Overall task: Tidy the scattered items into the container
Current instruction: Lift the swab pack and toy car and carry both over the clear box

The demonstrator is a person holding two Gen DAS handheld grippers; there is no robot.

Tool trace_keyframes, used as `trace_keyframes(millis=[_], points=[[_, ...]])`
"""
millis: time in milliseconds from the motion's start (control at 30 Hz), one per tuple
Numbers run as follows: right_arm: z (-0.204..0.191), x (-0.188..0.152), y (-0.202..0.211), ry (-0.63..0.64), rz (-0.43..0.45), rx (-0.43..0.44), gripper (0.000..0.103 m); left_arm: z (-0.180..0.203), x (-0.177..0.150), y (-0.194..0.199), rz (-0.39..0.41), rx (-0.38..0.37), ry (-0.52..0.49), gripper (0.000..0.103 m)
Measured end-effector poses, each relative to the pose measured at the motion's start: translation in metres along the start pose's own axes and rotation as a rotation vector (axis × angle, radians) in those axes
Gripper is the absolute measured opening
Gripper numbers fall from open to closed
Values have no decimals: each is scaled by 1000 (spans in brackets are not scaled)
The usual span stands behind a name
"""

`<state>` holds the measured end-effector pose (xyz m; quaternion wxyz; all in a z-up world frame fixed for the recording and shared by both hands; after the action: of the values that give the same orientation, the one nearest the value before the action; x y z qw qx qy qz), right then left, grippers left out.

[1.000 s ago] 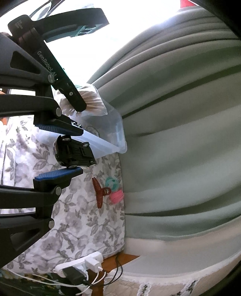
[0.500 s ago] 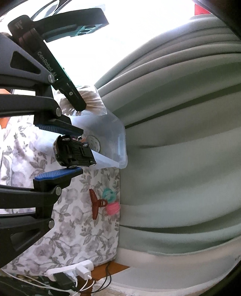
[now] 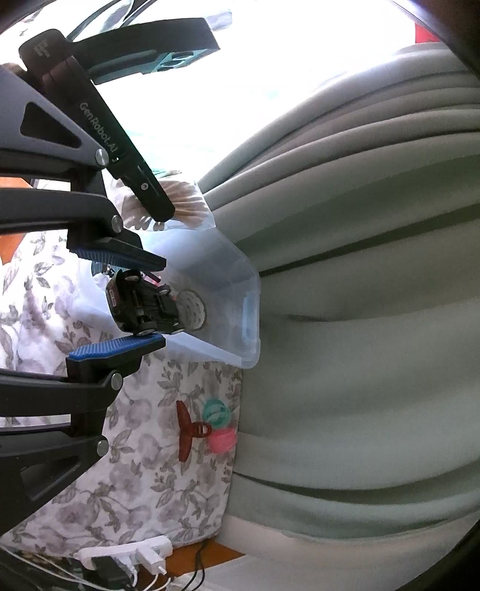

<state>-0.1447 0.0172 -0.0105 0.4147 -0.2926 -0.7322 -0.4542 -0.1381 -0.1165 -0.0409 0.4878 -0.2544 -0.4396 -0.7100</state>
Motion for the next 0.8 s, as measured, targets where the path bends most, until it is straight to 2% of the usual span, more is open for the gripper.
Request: trace_keyframes(millis=[800], points=[[-33,-13,-44,55,-78,30,38,-54,8,16,2,58,76,49]])
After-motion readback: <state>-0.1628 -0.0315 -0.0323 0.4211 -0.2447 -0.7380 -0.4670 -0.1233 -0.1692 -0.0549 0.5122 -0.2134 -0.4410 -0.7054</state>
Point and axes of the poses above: each gripper's, at about its wrist camera, not at the fingertips, and y roughly against the way its jaws point, z to its right, x to its top, the point moved 9 cm from there along -y, roughly the way its jaws point, and after that the axes turned 13 degrees about z, right-handed, at the moved point
